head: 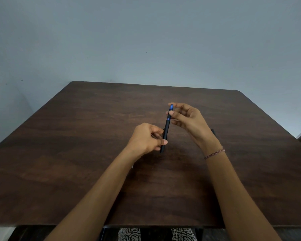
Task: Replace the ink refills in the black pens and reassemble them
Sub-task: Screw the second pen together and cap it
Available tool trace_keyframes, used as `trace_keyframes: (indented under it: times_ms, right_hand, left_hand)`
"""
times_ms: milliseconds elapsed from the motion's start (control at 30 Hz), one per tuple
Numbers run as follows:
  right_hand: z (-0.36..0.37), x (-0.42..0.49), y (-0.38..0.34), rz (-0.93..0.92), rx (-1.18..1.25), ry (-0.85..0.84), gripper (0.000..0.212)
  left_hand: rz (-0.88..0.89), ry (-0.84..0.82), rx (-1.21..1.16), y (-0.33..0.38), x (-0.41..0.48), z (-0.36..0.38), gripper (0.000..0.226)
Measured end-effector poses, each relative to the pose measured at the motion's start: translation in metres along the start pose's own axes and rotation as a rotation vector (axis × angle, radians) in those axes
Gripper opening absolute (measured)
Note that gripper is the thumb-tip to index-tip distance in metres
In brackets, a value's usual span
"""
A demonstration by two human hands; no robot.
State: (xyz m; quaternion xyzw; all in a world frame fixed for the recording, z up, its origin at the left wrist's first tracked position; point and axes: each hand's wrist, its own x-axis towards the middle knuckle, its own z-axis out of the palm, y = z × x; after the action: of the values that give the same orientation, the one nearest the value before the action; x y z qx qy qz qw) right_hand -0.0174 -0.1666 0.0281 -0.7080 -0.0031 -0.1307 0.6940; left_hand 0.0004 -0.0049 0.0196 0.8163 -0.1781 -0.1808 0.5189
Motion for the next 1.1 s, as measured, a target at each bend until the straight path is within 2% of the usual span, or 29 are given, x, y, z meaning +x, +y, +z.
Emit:
trace_keyframes:
  times_ms: [333,533,667,733,867,1100]
  right_hand:
    - [-0.0017,0.0011,-0.0004,0.072,0.099,0.003,0.017]
    - [0.0043,0.0027,0.002,0.117,0.105,0.071,0.005]
    - [0.0069,0.0036,0.0044,0.132,0.087,0.102,0.011]
    - [0.0066,0.0031,0.0046,0.129,0.103,0.075,0.01]
    - [0.0023,0.0017,0.0038,0.138,0.171,-0.01,0.022]
    - [0.0062,0.0025,0.0029,0.165,0.165,0.03,0.006]
  left_hand:
    - [0.037,0.037,0.05,-0.0008,0.0003,0.0017,0.047]
    - [0.054,0.062,0.104,-0.0041,0.0026,0.0032,0.046]
    - [0.044,0.021,0.131,-0.005,0.0042,0.0035,0.037]
    - [0.036,0.01,0.103,-0.0045,0.005,0.003,0.032]
    - [0.033,0.019,0.054,-0.0037,0.0043,0.0012,0.027]
    - [0.041,-0.027,0.035,-0.0023,0.0022,0.0024,0.022]
